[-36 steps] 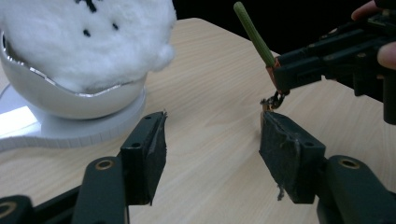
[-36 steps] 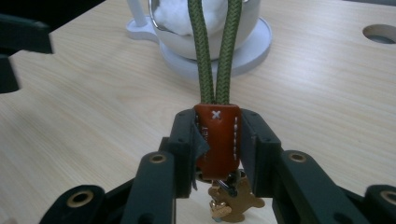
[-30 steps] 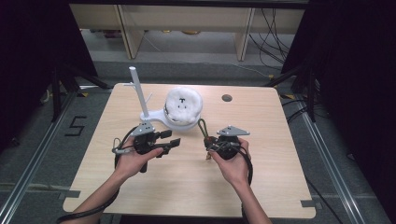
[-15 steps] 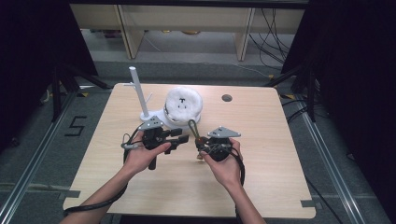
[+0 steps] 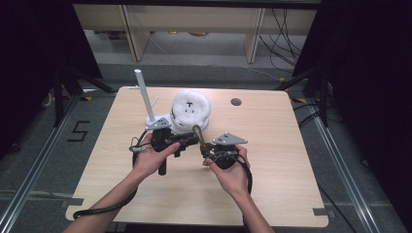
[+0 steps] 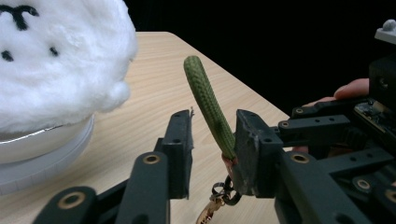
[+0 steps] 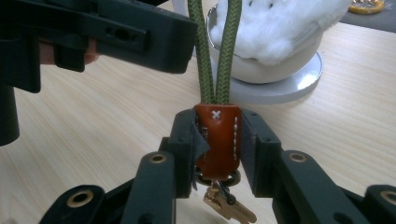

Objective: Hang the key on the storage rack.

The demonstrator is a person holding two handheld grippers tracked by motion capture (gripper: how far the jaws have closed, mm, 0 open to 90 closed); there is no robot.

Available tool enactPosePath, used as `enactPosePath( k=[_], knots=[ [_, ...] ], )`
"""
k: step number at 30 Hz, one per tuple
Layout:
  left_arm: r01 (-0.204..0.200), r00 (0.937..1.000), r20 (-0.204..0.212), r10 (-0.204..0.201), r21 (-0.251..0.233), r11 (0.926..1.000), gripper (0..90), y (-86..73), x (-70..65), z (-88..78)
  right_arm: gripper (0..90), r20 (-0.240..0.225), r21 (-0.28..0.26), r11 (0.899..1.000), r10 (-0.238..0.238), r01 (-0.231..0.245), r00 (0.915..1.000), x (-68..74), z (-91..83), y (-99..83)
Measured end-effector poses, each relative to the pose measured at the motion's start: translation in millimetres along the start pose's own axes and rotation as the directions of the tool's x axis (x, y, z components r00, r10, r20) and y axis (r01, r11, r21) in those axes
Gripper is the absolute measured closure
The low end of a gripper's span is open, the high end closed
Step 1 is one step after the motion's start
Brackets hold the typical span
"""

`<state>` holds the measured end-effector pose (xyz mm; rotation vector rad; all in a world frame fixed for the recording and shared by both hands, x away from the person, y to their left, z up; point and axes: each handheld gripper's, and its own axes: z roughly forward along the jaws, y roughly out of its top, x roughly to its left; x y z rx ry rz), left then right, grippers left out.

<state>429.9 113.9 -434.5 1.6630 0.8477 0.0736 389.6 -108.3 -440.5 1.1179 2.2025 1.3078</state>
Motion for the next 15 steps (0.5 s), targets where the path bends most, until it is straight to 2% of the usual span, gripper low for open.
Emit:
enactPosePath(
  k=[1,2,3,4,5,8,10,11,14,15],
  knots=[
    [0.003,1.0,0.001,-0.003,0.0,1.0,68.7,0.1,0.3,0.1,69.1,0.001,0.013,1.0,0.019,-0.019,0.9998,2.1,-0.8,0.0],
    [0.006,1.0,0.005,-0.006,-0.006,1.0,70.0,0.0,0.7,0.3,69.1,-0.001,0.002,1.0,-0.013,0.013,0.9999,0.3,0.2,0.1],
    [0.009,1.0,0.005,-0.009,-0.008,0.9999,71.4,0.1,1.2,0.2,69.0,0.0,0.011,1.0,0.006,-0.006,1.0,1.8,-0.5,-0.3],
    [0.009,1.0,0.005,-0.009,-0.008,0.9999,72.7,0.1,1.2,0.2,69.0,0.009,-0.007,1.0,0.0,0.0,1.0,2.1,0.9,-1.1],
    [0.011,0.9999,0.007,-0.011,-0.008,0.9999,74.3,0.2,1.5,0.2,69.1,-0.001,0.005,1.0,0.003,-0.003,1.0,2.4,0.0,-0.8],
    [0.008,0.9999,0.011,-0.007,-0.009,0.9999,77.2,-0.1,1.1,0.2,69.0,-0.005,-0.012,1.0,-0.007,0.007,1.0,2.9,1.7,-1.2],
    [0.005,0.9999,0.013,-0.005,-0.012,0.9999,78.9,0.3,0.6,-0.5,69.1,0.0,0.002,1.0,0.013,-0.013,0.9999,5.5,0.5,-1.0],
    [0.003,0.9998,0.017,-0.003,-0.016,0.9999,79.9,0.5,0.4,-0.7,69.0,0.0,-0.007,1.0,-0.008,0.008,1.0,3.5,0.9,-0.7],
    [-0.012,0.9997,0.022,0.012,-0.023,0.9997,83.0,0.9,-1.8,-1.7,68.9,-0.007,-0.019,1.0,-0.004,0.004,1.0,4.6,2.2,-0.8],
    [-0.012,0.9997,0.022,0.012,-0.023,0.9997,83.2,0.9,-1.8,-1.7,68.9,-0.018,-0.01,1.0,0.012,-0.012,0.9998,5.5,2.0,-0.7]
  ],
)
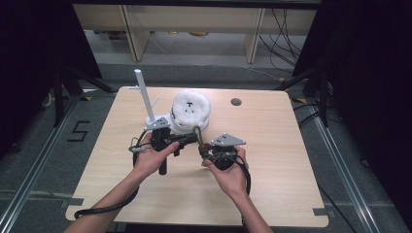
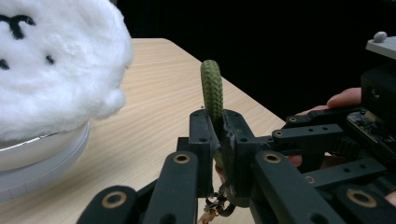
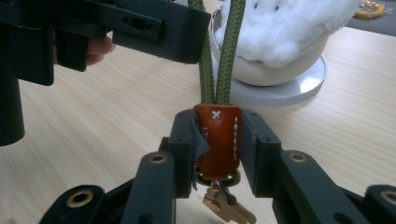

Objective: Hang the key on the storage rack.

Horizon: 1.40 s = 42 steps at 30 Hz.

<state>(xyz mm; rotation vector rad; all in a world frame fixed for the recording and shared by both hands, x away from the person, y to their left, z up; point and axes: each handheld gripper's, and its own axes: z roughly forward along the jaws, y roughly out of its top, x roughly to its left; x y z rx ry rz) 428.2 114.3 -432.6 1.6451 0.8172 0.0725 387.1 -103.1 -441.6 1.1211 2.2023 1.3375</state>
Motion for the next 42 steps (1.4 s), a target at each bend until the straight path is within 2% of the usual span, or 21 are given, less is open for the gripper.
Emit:
enactPosePath(
  k=[6,7,8,9,12,13,15,17,19,20,23,24,25,27,28,29,32,34,35,40,42],
  knots=[
    [-0.024,0.9997,-0.009,0.024,-0.009,0.9997,83.9,3.8,-3.8,-5.9,67.6,0.013,-0.023,0.999,-0.037,0.037,0.9992,0.2,-1.3,2.4],
    [-0.034,0.9993,-0.017,0.034,-0.008,0.9994,83.9,4.8,-4.4,-7.2,66.8,-0.009,-0.032,0.999,-0.036,0.035,0.9993,-0.2,0.0,2.7],
    [-0.045,0.9986,-0.027,0.045,-0.004,0.999,84.0,5.5,-4.7,-8.1,63.9,-0.004,-0.042,0.999,-0.018,0.018,0.9998,1.0,0.2,2.3],
    [-0.065,0.9969,-0.045,0.064,0.001,0.9979,84.0,6.4,-4.7,-9.9,61.0,0.006,-0.038,0.999,-0.029,0.029,0.9996,0.4,-0.8,3.0],
    [-0.072,0.9948,-0.073,0.072,0.001,0.9974,84.1,7.2,-1.8,-14.2,56.0,0.012,-0.06,0.997,-0.049,0.05,0.9987,-0.9,-1.7,4.2],
    [-0.075,0.9941,-0.079,0.075,0.001,0.9972,84.1,7.5,-0.8,-15.7,55.2,0.011,-0.058,0.998,-0.026,0.026,0.9996,-1.1,-3.2,4.0],
    [-0.078,0.9929,-0.09,0.078,-0.001,0.9969,84.1,8.1,0.5,-18.0,55.0,0.02,-0.059,0.998,-0.036,0.038,0.9991,-3.2,-5.2,3.7],
    [-0.093,0.99,-0.108,0.092,-0.008,0.9956,84.0,9.3,1.7,-21.5,55.0,0.017,-0.059,0.998,-0.025,0.026,0.9995,-3.5,-5.8,3.3],
    [-0.119,0.983,-0.143,0.116,-0.016,0.9927,84.0,11.7,4.1,-28.6,54.7,0.039,-0.056,0.997,-0.048,0.05,0.9981,-7.9,-8.8,2.2],
    [-0.124,0.9816,-0.149,0.119,-0.02,0.9921,84.0,12.1,4.8,-30.0,54.7,0.022,-0.058,0.998,-0.033,0.035,0.9992,-9.3,-9.4,1.1],
    [-0.136,0.9765,-0.172,0.13,-0.024,0.9904,84.0,13.2,7.6,-36.7,54.5,0.039,-0.052,0.999,-0.005,0.007,0.9992,-12.9,-13.9,-1.5],
    [-0.141,0.9739,-0.183,0.134,-0.024,0.9897,84.0,13.5,8.6,-39.6,54.4,0.031,-0.067,0.997,-0.022,0.024,0.9993,-15.4,-13.3,-2.3],
    [-0.145,0.9721,-0.189,0.138,-0.023,0.9892,83.9,13.8,9.3,-41.4,54.3,0.04,-0.065,0.998,0.009,-0.007,0.9992,-16.0,-15.4,-4.3],
    [-0.148,0.9693,-0.202,0.14,-0.024,0.9887,84.0,14.0,10.1,-44.7,54.2,0.052,-0.062,0.998,0.01,-0.007,0.9986,-19.9,-18.3,-7.2],
    [-0.156,0.9643,-0.22,0.147,-0.023,0.9875,84.0,14.2,11.7,-50.2,54.2,0.054,-0.053,0.999,0.011,-0.008,0.9985,-21.8,-19.9,-8.6],
    [-0.153,0.9632,-0.227,0.144,-0.024,0.988,84.0,14.2,12.1,-52.4,54.1,0.065,-0.04,0.998,0.043,-0.04,0.997,-20.9,-22.6,-10.4],
    [-0.151,0.9568,-0.256,0.139,-0.028,0.9882,83.9,13.6,15.6,-62.9,54.1,0.076,-0.054,0.998,0.021,-0.017,0.9969,-28.7,-25.2,-15.6],
    [-0.145,0.9538,-0.27,0.132,-0.031,0.9889,83.9,13.1,17.4,-68.5,54.1,0.093,-0.049,0.998,0.042,-0.037,0.9948,-31.9,-28.4,-19.7],
    [-0.145,0.9515,-0.279,0.129,-0.038,0.9887,83.9,12.6,18.9,-72.1,54.1,0.097,-0.06,0.998,0.033,-0.027,0.9947,-34.0,-28.7,-20.9],
    [-0.14,0.9436,-0.309,0.12,-0.044,0.9892,84.0,9.3,26.4,-85.5,54.0,0.11,-0.076,0.993,0.097,-0.089,0.9893,-40.3,-36.0,-26.5],
    [-0.136,0.9395,-0.323,0.114,-0.047,0.9896,83.9,7.5,30.2,-91.2,54.0,0.118,-0.092,0.992,0.096,-0.085,0.9883,-44.8,-37.8,-28.0]
  ],
)
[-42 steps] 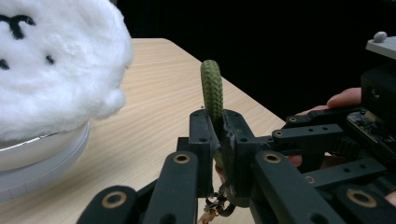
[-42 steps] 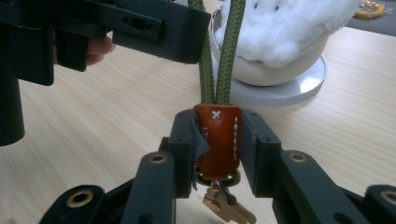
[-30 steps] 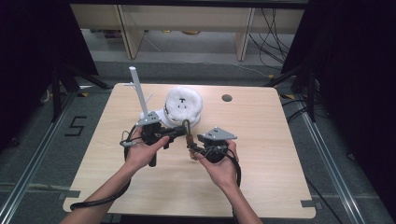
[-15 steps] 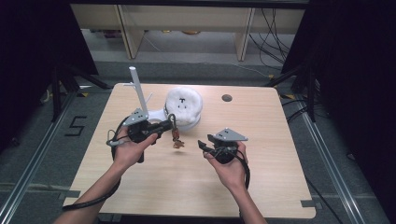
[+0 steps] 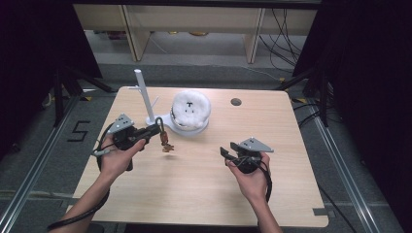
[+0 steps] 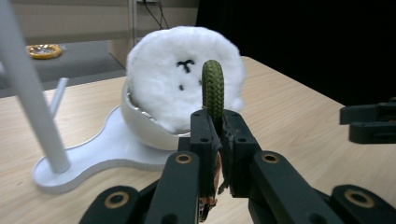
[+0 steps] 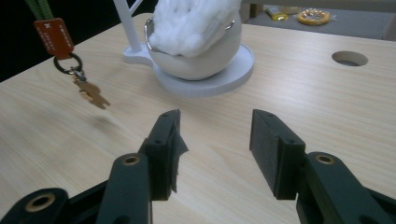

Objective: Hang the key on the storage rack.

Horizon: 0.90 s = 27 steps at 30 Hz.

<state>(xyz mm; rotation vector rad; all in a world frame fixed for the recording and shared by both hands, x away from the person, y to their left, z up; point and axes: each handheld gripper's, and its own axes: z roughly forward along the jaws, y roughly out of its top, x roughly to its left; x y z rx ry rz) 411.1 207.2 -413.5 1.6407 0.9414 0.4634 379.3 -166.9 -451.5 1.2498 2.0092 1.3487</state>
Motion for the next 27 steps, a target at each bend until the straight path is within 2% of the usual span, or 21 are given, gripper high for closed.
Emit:
enactPosePath(
  k=[1,2,4,7,8,9,10,11,12,14,15,18,19,21,22,25,27],
  knots=[
    [-0.001,1.0,-0.003,0.001,0.001,1.0,83.9,-0.4,2.0,-1.6,54.0,-0.001,0.003,1.0,0.008,-0.008,1.0,-1.5,-1.3,0.0],
    [0.002,0.9999,-0.014,-0.002,0.001,1.0,83.9,-0.8,4.5,-4.2,54.0,0.005,-0.003,1.0,-0.011,0.011,0.9999,-3.8,-1.8,-0.1],
    [0.007,0.9997,-0.025,-0.007,0.001,1.0,84.0,-1.4,8.7,-7.7,53.9,0.011,0.001,1.0,0.029,-0.029,0.9995,-5.0,-3.8,-1.3],
    [0.011,0.9988,-0.048,-0.011,-0.009,0.9999,83.9,-2.6,15.2,-11.8,53.3,0.025,-0.006,1.0,0.026,-0.026,0.9994,-10.8,-5.6,-3.7],
    [0.011,0.9985,-0.054,-0.011,-0.01,0.9999,83.9,-2.9,16.6,-12.8,53.1,0.02,0.001,0.997,0.079,-0.079,0.9967,-9.0,-7.4,-4.8],
    [0.01,0.9979,-0.065,-0.011,-0.012,0.9999,83.9,-3.3,19.0,-14.5,53.0,0.024,-0.003,0.997,0.074,-0.074,0.9969,-10.5,-7.6,-5.4],
    [0.011,0.9975,-0.07,-0.012,-0.016,0.9998,83.9,-3.4,20.4,-15.3,52.8,0.034,-0.005,0.999,0.042,-0.041,0.9986,-15.4,-8.4,-5.7],
    [0.011,0.9975,-0.07,-0.012,-0.016,0.9998,83.9,-3.4,20.4,-15.3,52.8,0.029,-0.009,0.999,0.05,-0.05,0.9983,-15.8,-8.5,-6.4],
    [0.012,0.9958,-0.09,-0.014,-0.018,0.9998,83.9,-3.3,24.0,-18.5,52.8,0.038,-0.006,0.998,0.061,-0.061,0.9974,-16.1,-9.7,-7.0],
    [0.011,0.9953,-0.096,-0.013,-0.02,0.9997,83.9,-3.2,25.5,-19.3,52.7,0.039,-0.015,0.999,0.046,-0.046,0.9981,-18.9,-9.6,-6.9],
    [0.012,0.9931,-0.117,-0.015,-0.022,0.9997,83.9,-2.4,29.3,-21.8,52.4,0.032,-0.014,0.998,0.058,-0.058,0.9978,-19.7,-10.3,-7.0],
    [0.012,0.9894,-0.144,-0.016,-0.025,0.9996,83.9,-1.0,34.2,-24.0,52.4,0.047,-0.018,0.999,0.047,-0.046,0.9978,-20.8,-9.9,-6.8],
    [0.013,0.9876,-0.156,-0.017,-0.027,0.9996,83.9,-0.3,36.5,-24.7,52.4,0.036,-0.013,0.996,0.086,-0.086,0.9957,-17.9,-11.1,-6.1],
    [0.013,0.9862,-0.165,-0.018,-0.029,0.9995,83.9,0.2,38.5,-25.0,52.4,0.036,-0.014,0.996,0.088,-0.088,0.9955,-17.5,-11.1,-5.8],
    [0.018,0.9835,-0.179,-0.023,-0.029,0.9994,83.9,1.1,41.9,-25.0,52.4,0.033,-0.013,0.996,0.094,-0.093,0.995,-16.9,-11.0,-5.7],
    [0.021,0.9805,-0.195,-0.026,-0.028,0.9994,83.9,2.3,46.4,-24.5,52.3,0.029,-0.017,0.997,0.078,-0.078,0.9965,-18.0,-10.7,-5.7],
    [0.025,0.9758,-0.217,-0.03,-0.027,0.9993,83.9,4.3,52.7,-23.0,52.4,0.038,-0.019,0.998,0.066,-0.066,0.9971,-19.2,-11.2,-5.5]
  ],
)
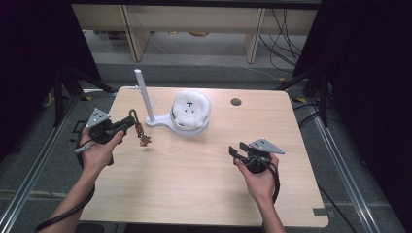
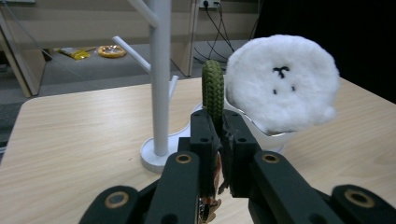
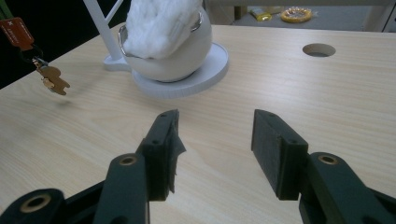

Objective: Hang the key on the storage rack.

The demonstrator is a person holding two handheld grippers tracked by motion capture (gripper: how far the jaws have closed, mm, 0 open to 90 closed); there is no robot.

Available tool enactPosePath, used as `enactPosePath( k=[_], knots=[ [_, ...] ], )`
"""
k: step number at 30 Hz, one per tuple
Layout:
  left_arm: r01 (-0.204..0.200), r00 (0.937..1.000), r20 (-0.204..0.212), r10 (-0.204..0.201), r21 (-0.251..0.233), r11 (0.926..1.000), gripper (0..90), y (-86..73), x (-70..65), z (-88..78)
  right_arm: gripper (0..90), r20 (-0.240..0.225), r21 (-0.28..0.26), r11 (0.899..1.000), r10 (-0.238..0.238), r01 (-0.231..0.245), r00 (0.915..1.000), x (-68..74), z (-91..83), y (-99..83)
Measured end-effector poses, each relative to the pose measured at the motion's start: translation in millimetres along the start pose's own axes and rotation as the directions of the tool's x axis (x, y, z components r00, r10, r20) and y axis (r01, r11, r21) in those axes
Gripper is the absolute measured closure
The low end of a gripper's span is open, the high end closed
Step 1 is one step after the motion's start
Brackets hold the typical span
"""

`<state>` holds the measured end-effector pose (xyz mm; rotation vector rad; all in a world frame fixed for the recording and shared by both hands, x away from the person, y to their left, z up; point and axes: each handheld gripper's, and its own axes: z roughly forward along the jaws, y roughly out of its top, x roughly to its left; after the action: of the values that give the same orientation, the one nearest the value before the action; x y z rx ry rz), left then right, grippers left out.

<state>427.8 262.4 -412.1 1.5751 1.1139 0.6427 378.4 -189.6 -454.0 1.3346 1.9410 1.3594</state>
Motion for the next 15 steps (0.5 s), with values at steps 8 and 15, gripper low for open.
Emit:
enactPosePath(
  k=[8,15],
  knots=[
    [0.006,0.999,-0.045,-0.006,-0.009,0.9999,83.9,6.9,11.6,6.4,52.4,-0.004,-0.006,1.0,-0.007,0.007,1.0,-1.4,-0.3,-0.7],
    [0.017,0.9956,-0.092,-0.018,-0.008,0.9998,83.9,15.0,23.3,17.1,52.4,-0.004,-0.007,1.0,0.005,-0.005,1.0,-0.1,-0.1,-1.4]
  ],
)
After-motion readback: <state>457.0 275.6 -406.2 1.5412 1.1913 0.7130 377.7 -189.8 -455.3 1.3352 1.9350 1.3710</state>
